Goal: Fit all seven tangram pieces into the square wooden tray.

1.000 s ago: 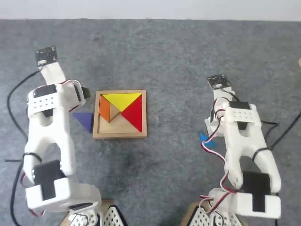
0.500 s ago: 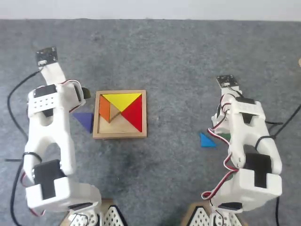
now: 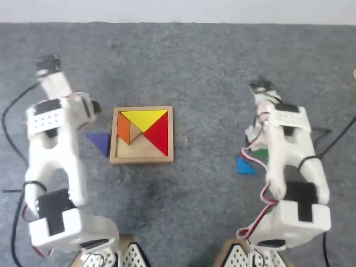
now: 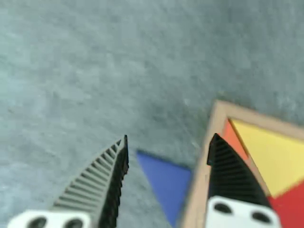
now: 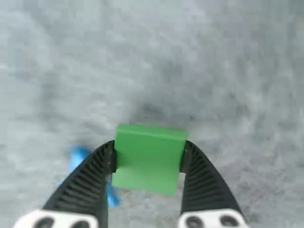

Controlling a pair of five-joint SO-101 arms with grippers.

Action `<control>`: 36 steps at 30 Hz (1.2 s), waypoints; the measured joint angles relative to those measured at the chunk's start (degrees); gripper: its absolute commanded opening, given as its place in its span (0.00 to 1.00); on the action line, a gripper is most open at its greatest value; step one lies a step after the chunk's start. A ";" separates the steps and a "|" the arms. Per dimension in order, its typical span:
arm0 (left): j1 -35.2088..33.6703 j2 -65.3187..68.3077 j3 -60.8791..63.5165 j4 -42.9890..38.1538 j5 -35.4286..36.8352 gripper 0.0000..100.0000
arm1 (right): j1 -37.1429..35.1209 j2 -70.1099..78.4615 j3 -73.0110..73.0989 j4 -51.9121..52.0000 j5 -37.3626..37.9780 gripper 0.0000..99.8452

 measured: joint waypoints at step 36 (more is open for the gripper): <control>-16.00 27.16 -28.92 13.98 1.23 0.27 | -46.95 40.09 -59.25 13.80 4.75 0.01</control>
